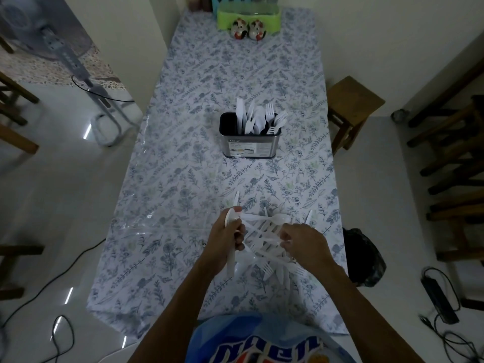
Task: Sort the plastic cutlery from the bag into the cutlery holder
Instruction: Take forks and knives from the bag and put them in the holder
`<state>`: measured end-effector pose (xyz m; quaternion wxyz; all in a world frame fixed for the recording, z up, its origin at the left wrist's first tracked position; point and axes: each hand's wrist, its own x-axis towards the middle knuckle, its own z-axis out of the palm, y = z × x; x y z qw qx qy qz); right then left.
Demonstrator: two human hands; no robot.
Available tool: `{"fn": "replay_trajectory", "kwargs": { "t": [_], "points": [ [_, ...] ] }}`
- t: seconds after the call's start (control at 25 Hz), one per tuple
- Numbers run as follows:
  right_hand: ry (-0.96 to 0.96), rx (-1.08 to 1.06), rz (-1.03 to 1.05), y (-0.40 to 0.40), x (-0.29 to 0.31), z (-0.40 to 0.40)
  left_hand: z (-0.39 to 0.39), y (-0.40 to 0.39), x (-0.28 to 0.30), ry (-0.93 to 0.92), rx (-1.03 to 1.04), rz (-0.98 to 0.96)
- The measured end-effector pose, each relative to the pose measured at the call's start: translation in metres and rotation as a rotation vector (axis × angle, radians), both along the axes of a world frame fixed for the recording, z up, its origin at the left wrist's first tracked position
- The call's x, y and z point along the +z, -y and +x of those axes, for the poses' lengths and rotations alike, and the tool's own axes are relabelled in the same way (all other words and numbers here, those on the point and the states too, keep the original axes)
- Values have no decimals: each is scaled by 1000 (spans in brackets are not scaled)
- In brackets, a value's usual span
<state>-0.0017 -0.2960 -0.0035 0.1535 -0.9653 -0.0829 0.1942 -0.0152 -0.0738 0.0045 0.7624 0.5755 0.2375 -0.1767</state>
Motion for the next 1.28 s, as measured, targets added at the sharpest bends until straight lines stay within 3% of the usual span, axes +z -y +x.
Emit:
{"fn": "replay_trajectory", "kwargs": {
  "t": [0.08, 0.24, 0.32, 0.4, 0.48, 0.56, 0.68, 0.8, 0.92, 1.04, 1.2, 1.28],
  "points": [
    [-131, -20, 160, 4, 28, 7, 5, 2, 3, 103, -104, 173],
    [-383, -219, 560, -7, 64, 23, 13, 17, 9, 446, -596, 697],
    [-613, -437, 805, -14, 65, 25, 16, 21, 12, 458, -655, 692],
    [-813, -602, 1072, -20, 63, 25, 17, 15, 13, 432, -580, 619],
    [-877, -642, 1206, -20, 56, 27, 14, 10, 9, 396, -485, 518],
    [-747, -646, 1096, -19, 41, 33, 5, 12, 4, 300, -386, 341],
    [-154, -477, 346, -9, 6, 48, -5, 15, -2, 97, -203, 147],
    [-130, -226, -37, -3, -19, 50, -9, 8, -6, -10, -31, 65],
    [-88, -282, -27, -4, -27, 46, -6, 1, 0, -34, 62, 43],
    [130, -263, -41, -4, -18, 41, -1, -4, 5, 71, 82, 185],
    [449, 37, 103, -4, 16, 40, 18, 3, 12, 255, -58, 484],
    [468, 236, 73, -8, 33, 45, 30, 10, 16, 308, -174, 636]
  ]
}}
